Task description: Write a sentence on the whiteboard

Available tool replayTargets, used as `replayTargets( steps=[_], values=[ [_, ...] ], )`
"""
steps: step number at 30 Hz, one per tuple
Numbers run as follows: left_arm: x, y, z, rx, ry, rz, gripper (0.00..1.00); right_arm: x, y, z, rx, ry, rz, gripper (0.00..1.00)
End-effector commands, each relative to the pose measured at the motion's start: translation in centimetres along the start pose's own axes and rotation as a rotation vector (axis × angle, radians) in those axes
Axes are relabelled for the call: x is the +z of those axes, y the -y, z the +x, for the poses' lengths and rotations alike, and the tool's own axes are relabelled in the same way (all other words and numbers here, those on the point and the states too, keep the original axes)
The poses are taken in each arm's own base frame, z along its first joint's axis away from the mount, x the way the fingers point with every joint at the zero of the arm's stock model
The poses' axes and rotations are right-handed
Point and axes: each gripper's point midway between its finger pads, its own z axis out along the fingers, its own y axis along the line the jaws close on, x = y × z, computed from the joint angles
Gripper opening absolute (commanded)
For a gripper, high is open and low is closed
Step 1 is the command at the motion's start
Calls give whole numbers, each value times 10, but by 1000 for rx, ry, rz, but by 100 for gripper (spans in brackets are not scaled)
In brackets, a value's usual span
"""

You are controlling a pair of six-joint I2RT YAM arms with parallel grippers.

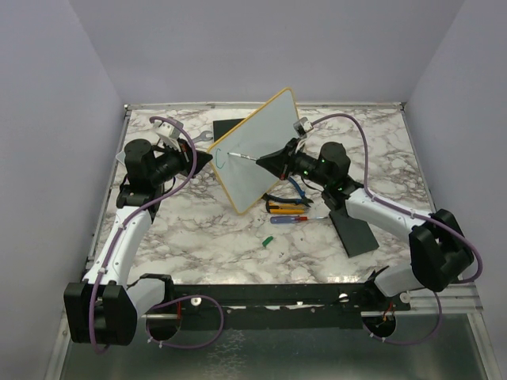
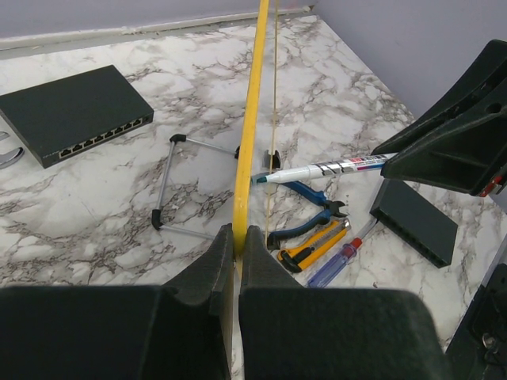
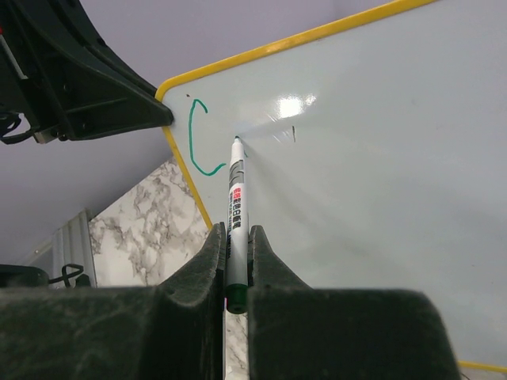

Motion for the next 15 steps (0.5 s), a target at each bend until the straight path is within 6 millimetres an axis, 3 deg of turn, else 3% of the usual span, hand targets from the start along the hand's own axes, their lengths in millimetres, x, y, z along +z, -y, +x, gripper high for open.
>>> replayTargets(
  steps=[1, 15],
  values=[
    [-4, 6, -8, 49, 27, 18, 0, 7, -3, -6, -16, 7, -33, 1],
    [-3, 5, -8, 50, 28, 17, 0, -4, 3, 23, -8, -77, -10, 1]
  ],
)
